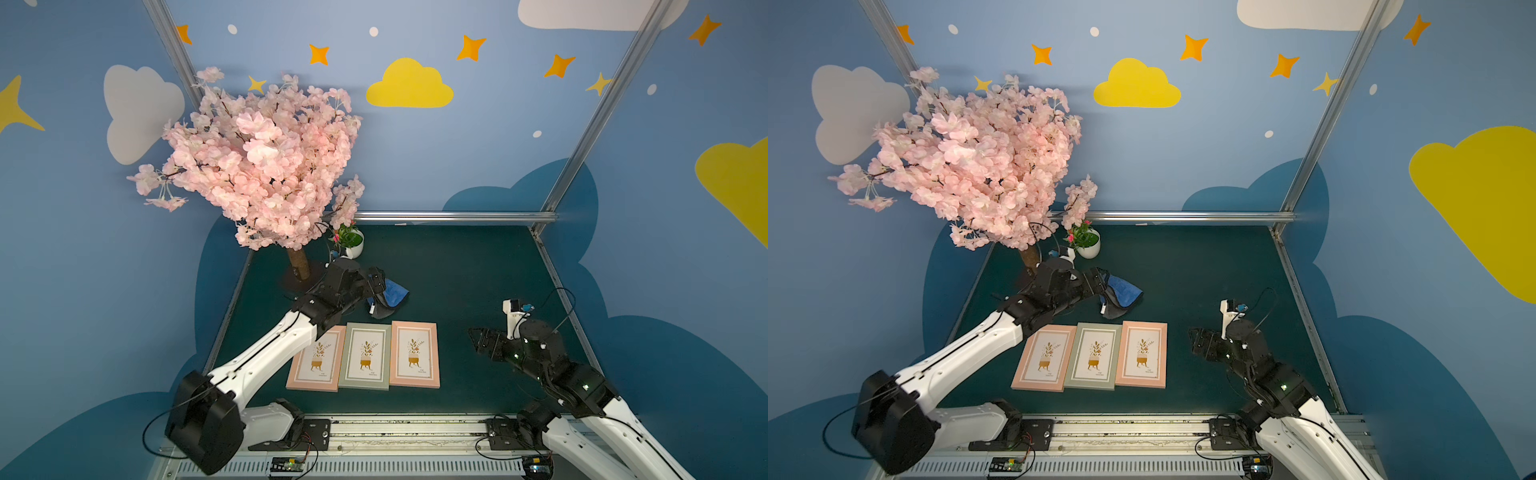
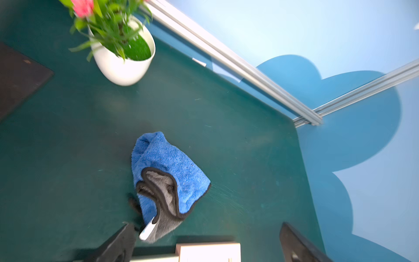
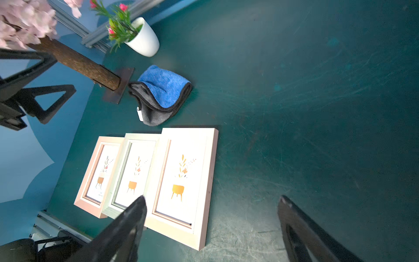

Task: Wipe the picture frame with a cloth
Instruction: Place the cleaning item at the center of the board, then reset both arms

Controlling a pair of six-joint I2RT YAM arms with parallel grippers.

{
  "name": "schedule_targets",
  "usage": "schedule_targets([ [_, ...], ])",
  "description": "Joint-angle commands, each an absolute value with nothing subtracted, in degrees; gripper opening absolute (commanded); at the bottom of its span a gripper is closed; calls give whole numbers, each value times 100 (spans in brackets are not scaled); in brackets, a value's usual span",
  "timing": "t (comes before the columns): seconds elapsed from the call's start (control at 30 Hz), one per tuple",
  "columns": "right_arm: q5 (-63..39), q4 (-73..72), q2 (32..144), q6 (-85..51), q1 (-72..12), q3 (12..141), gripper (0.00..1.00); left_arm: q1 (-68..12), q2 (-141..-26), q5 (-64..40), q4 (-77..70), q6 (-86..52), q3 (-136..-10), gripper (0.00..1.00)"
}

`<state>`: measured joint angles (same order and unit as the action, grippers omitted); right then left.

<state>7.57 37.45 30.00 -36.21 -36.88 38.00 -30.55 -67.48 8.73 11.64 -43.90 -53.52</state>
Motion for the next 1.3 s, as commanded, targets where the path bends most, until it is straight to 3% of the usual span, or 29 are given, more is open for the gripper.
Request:
schedule_targets([
  [0.0,1261,4158,2981,-3345,-3701,4246,91,-3066,-6095,873,1849,-4123,-5229,100],
  [0.23,1746,3808,2928,-2435,-3700,4520,91,-3070,-4241,1068,2074,-3688,-4285,100],
  [0.4,2290,2455,2424,-1421,-3701,3881,91,-3063,-3069,2458,2470,-3036,-3632,100],
  [0.6,2885,1665,2549,-763,-3683,3424,93,-2914,-2537,3874,2196,-2478,-3075,100],
  [0.73,3355,1154,3054,-713,-3578,3210,97,-2711,-2726,3881,1487,-2155,-2723,100],
  [0.83,3120,331,3466,-394,-3199,2869,97,-2352,-3351,3752,1179,-1991,-2707,100],
  [1.07,1897,-688,4818,-967,-1369,2831,97,-878,-4473,3036,-716,-1848,-2136,100],
  [1.27,1328,-1354,5636,-704,-277,3000,97,173,-5158,2236,-1024,-2001,-2396,100],
])
